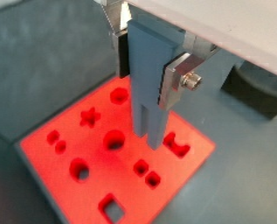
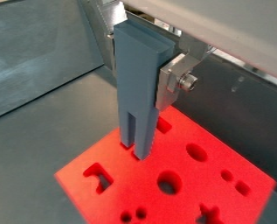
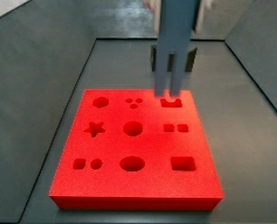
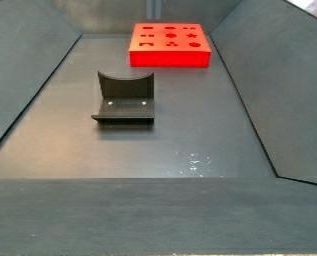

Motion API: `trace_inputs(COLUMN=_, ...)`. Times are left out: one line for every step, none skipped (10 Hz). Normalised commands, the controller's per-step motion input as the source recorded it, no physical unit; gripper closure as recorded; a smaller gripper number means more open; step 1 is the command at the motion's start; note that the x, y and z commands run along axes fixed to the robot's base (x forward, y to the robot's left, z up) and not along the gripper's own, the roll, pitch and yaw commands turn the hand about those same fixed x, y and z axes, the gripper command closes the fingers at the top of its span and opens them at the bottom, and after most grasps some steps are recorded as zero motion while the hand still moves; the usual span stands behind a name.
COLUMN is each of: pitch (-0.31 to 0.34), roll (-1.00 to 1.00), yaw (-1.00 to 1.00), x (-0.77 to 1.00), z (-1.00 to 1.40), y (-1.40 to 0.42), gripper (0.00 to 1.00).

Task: Pick up the double-square object. Move up. Rotate the double-square object. Place the double-square object on the fixture. Regrasp the double-square object. Move to above the board. Insert the double-square object.
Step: Insert the double-square object.

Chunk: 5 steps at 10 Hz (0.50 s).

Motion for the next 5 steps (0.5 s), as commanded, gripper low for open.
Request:
trace_inputs(pitch=-0.1, roll=0.08, yaw=0.0, x=0.75, z=-0.56, y=-0.54, gripper=1.0)
trace_inputs(pitch=0.0, roll=0.34, yaw=0.0, x=0.75, z=-0.49, y=-0.47, gripper=1.0)
trace_inputs(pitch=0.05, roll=0.45, yaw=-0.05, x=0.64, z=-0.36, y=-0.35, gripper=1.0)
trace_inputs(pitch=0.08, roll=0.5, yaw=0.0, x=0.43, z=-0.21, y=-0.29, gripper=1.0)
trace_inputs(pitch=0.067, roll=0.4, yaw=0.0, x=0.33, z=-0.21, y=-0.22, gripper=1.0)
